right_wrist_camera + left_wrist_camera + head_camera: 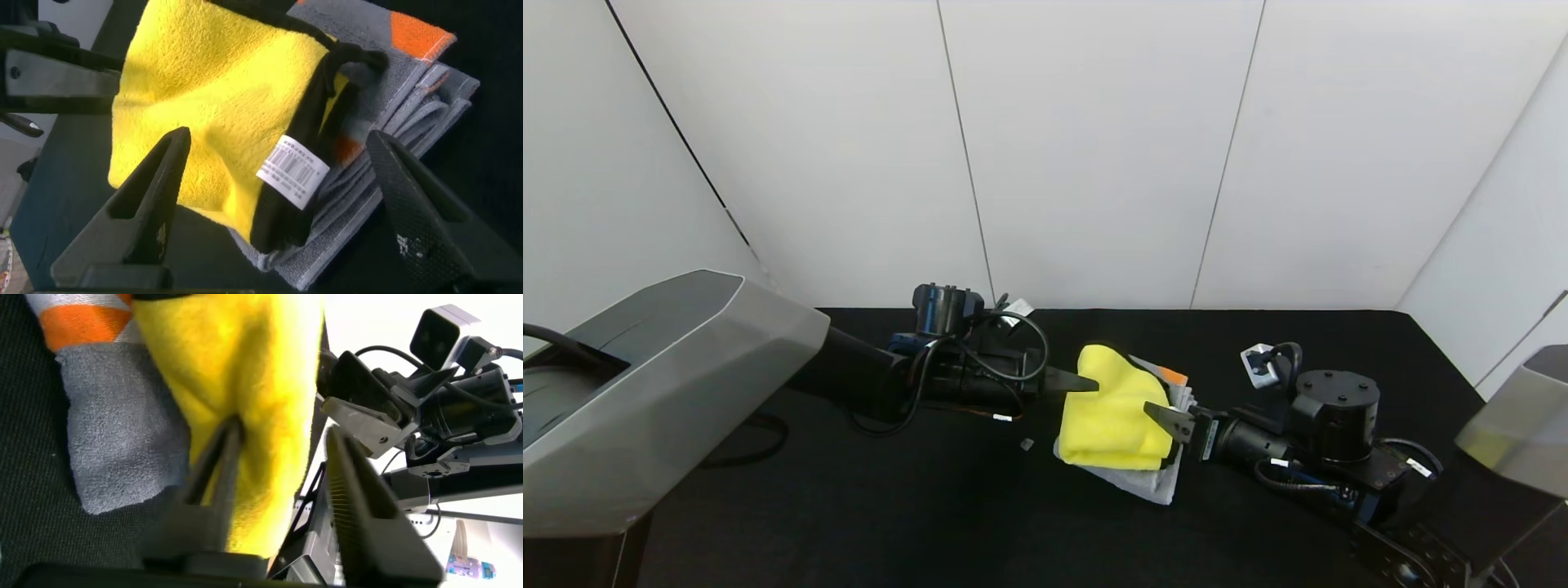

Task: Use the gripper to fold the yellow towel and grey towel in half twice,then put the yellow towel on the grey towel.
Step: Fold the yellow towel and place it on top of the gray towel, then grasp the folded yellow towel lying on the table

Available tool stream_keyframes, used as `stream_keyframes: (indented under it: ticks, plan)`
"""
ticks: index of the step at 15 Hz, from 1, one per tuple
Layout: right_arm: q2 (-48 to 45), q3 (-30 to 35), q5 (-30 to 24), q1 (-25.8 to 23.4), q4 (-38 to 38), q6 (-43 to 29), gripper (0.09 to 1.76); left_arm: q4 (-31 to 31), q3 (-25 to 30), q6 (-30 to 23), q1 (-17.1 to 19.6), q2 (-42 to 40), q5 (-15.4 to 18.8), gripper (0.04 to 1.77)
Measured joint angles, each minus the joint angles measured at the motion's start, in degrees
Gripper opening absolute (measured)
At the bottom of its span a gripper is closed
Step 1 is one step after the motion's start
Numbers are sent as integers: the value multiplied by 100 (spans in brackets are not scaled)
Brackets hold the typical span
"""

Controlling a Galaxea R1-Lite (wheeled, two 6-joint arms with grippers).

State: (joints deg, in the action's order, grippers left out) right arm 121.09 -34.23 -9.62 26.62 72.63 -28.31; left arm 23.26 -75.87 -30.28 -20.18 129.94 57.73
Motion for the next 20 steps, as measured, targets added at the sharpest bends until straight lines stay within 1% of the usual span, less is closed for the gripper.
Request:
stream_keyframes:
  ticks: [2,5,7,8,11,13,16,18,20]
  plan:
    - [0,-13,-7,-11,0,0,159,22,-1,-1,76,0,-2,104]
    - [-66,-66,0,-56,35,2,163,17,-20,-9,288,-12,-5,126]
    - [-135,-127,-61,-52,319,23,165,-5,-22,-20,339,-30,-18,136]
    - [-177,-144,-176,-44,413,30,165,-13,-22,-23,375,-37,-18,140]
    - [-312,-315,-471,-48,484,66,167,-13,-12,-37,566,-74,-24,150]
    - [-350,-617,-805,-50,482,119,168,-5,16,-39,730,-130,-24,155]
    - [-334,-1168,-1491,-15,440,127,169,11,85,-39,1134,-295,-11,160]
    - [-308,-1568,-1926,57,193,124,169,17,201,-39,1398,-464,1,163]
    - [-254,-1991,-2252,154,-105,98,170,28,335,-39,1660,-679,6,165]
